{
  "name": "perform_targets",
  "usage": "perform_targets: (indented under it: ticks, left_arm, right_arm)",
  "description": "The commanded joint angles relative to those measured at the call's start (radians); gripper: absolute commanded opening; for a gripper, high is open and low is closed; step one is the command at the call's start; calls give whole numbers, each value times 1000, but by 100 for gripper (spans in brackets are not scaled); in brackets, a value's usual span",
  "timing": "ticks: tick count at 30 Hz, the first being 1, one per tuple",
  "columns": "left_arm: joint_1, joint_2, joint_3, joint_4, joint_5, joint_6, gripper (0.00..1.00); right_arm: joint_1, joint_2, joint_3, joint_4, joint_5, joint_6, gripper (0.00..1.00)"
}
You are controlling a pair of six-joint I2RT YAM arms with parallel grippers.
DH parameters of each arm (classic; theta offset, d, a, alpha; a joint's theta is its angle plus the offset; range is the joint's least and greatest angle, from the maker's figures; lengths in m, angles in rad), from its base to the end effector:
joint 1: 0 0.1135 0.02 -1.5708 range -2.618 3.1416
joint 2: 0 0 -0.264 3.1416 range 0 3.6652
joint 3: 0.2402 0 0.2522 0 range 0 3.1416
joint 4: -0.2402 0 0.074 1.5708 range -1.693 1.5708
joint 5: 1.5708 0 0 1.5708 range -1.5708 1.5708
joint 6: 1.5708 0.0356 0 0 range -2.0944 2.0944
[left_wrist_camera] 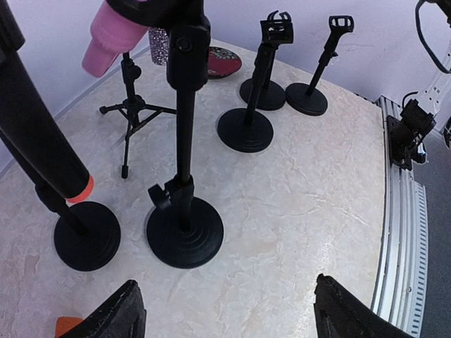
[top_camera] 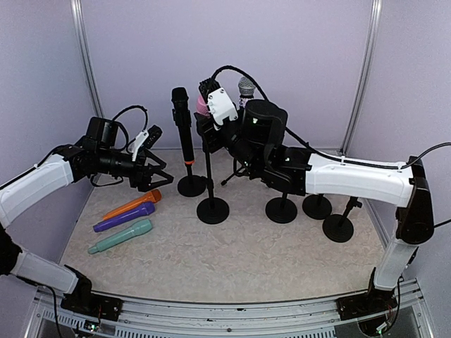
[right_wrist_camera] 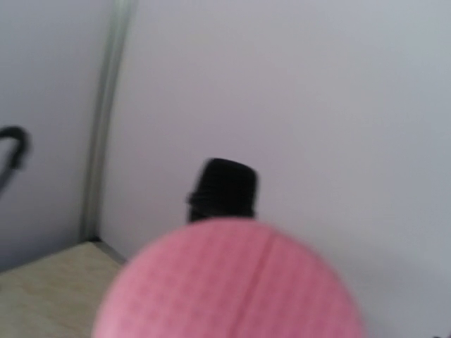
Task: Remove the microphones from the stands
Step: Hold the microphone from the microphone stand, then hold the microphone stand with the microphone at the center of the board.
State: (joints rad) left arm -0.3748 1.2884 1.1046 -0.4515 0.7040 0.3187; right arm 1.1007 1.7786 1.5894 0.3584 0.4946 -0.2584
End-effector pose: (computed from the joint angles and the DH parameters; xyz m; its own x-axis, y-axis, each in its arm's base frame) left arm 0.2518 -0.1238 0.3212 -0.2851 0.3688 -0.8847 0.8984 0.4244 -0.1126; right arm 0.2099 0.3758 0.4024 0.2201 -0.0633 -0.9734 -0.5342 0.8271 -0.1746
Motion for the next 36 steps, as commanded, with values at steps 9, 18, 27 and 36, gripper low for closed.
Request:
perform_targets:
  ticks: [9,18,27,36]
  left_arm:
    - [-84,12,1,65,-32,-47,76]
    - [-186,105,66,212,-97,-158,74]
    - [-199,178,123,368,-143,-264,75]
    - [-205,197,93,424,-123,-303,47]
  right_arm:
    - [77,-135,-176,289,-88,87,0]
    - [118,-162,-276,377,-49,79,0]
    - [126,-150,-249,361,-42,67,0]
    - [128,-136,-224,343,-56,70,0]
